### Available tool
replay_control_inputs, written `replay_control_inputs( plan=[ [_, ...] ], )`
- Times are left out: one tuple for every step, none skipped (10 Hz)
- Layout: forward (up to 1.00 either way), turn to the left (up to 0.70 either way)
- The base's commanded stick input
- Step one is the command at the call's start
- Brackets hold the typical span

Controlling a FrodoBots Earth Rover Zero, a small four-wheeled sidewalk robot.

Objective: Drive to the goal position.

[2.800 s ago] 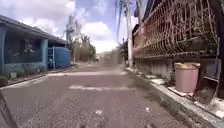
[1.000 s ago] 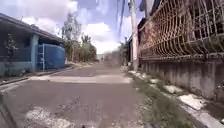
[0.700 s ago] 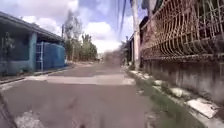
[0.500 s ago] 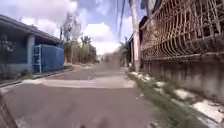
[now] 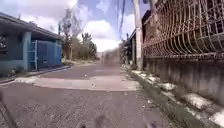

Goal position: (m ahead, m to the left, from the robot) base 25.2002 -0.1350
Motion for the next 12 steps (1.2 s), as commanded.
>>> replay_control_inputs(
  plan=[
    [0.00,0.00],
    [0.00,0.00],
    [0.00,0.00],
    [0.00,0.00],
    [0.00,0.00],
    [0.00,0.00],
    [0.00,0.00],
    [0.00,0.00],
    [0.00,0.00],
    [0.12,0.00],
    [0.70,0.00],
    [0.70,0.00]
  ],
)
